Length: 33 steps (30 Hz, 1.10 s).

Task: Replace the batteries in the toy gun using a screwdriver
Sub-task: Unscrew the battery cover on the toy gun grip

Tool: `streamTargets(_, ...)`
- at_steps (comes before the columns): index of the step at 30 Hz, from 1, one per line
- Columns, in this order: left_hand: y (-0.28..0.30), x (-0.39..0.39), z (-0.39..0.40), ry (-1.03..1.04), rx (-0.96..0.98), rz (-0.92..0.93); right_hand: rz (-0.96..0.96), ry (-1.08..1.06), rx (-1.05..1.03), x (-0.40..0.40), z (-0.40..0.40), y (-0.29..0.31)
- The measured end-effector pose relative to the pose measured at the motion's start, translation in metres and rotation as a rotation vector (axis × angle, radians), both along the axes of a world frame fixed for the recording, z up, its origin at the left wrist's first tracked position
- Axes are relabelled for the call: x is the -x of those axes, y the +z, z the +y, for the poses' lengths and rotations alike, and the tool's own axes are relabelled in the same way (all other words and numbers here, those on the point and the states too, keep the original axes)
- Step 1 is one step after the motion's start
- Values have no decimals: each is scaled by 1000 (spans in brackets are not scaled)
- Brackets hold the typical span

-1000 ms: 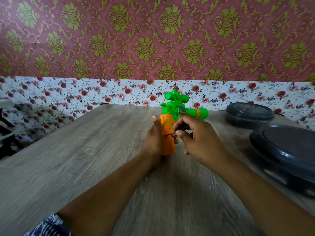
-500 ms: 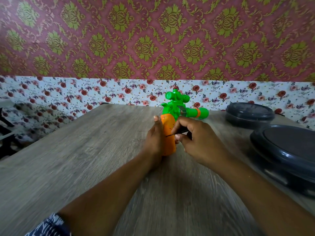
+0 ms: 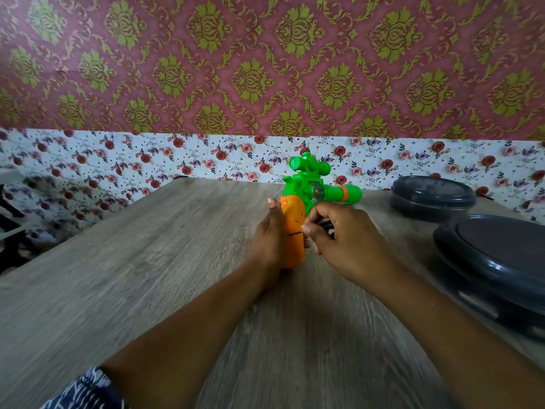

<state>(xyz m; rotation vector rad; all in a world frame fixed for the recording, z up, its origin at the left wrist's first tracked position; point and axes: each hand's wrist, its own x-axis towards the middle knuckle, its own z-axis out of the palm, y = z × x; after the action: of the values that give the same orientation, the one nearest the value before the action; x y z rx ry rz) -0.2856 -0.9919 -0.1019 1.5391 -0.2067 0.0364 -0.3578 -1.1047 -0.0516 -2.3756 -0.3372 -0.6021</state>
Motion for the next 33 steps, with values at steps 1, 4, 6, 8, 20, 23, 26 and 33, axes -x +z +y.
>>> streamTargets(1,0,0,0,-3,0,-6,4,17,-23,0,0,0)
streamTargets(4,-2,-3,1,-45,2,1,10,61,-68,-1,1,-1)
streamTargets(6,-2,-3,2,-25,10,5,13,80,-78,-1,1,-2)
streamTargets(8,-2,-4,1,-38,40,19,32,62,-63,-1,1,-2)
streamTargets(20,0,-1,1,-7,80,64,19,-34,86,-1,-5,0)
streamTargets(23,0,2,0,-3,33,93,6,-5,53,-1,-6,-1)
streamTargets(26,6,6,0,9,37,77,-22,17,-9,-2,-6,-1)
streamTargets(33,3,2,-1,47,48,91,8,76,-94,0,2,-4)
